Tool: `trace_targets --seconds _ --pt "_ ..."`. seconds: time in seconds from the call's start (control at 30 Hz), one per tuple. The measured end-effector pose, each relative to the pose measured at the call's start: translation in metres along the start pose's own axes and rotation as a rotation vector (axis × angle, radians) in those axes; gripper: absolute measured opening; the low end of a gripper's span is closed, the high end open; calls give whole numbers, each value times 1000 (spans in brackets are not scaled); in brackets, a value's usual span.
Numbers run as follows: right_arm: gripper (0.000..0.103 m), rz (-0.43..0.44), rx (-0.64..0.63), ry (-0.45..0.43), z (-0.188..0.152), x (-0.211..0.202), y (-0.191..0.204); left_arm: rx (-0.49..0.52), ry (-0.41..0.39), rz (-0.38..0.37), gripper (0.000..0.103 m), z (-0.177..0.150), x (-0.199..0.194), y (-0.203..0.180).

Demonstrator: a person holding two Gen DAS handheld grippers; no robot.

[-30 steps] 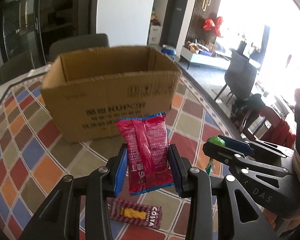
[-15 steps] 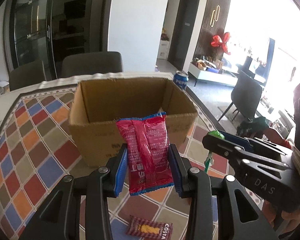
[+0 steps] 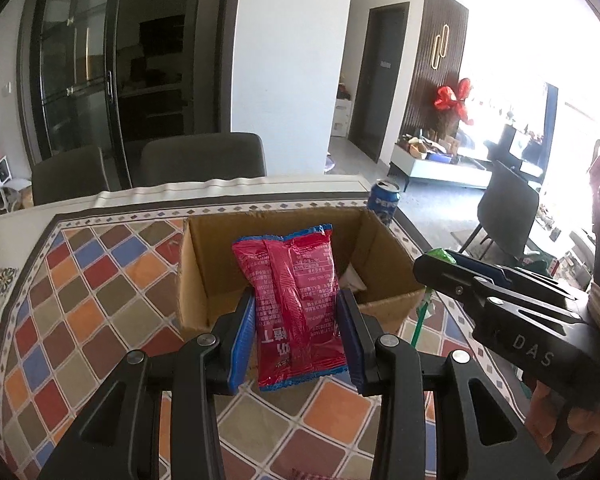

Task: Organize snacks
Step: 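Carry the lollipop and pink bag into the box and open both tools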

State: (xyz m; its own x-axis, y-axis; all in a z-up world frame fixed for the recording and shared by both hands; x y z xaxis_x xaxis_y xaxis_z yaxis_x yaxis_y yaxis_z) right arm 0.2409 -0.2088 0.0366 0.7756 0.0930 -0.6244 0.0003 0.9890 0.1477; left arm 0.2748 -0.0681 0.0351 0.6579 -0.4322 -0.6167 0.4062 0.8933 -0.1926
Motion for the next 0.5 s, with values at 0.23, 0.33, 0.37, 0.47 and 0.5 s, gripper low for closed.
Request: trace_targets --seconds 0.23,0.33,0.37,0.47,0.5 --pt "27 -16 22 1 16 18 -1 -8 10 15 39 13 12 11" --pt "27 -23 27 2 22 26 -1 -14 20 25 39 15 18 15" --pt "27 -26 25 4 25 29 -1 -17 25 27 39 16 21 17" --pt "27 -32 19 7 29 36 1 -22 39 34 39 19 30 22" --pt "27 -32 17 10 31 40 2 -23 42 36 39 19 33 24"
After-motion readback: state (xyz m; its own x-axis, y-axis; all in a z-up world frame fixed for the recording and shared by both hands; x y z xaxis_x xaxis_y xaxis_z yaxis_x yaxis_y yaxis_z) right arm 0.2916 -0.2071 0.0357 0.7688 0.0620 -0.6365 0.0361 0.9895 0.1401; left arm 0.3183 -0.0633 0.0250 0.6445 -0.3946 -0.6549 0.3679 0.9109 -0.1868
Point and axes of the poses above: each gripper's, at about its wrist camera, not at the fingertips, and x roughly the way its jaws point, y to its left, z to its top, the point moved 4 cm from there along x, roughly the way its jaws point, and after that the axes turned 7 degrees about -z, right-handed, at the moved point
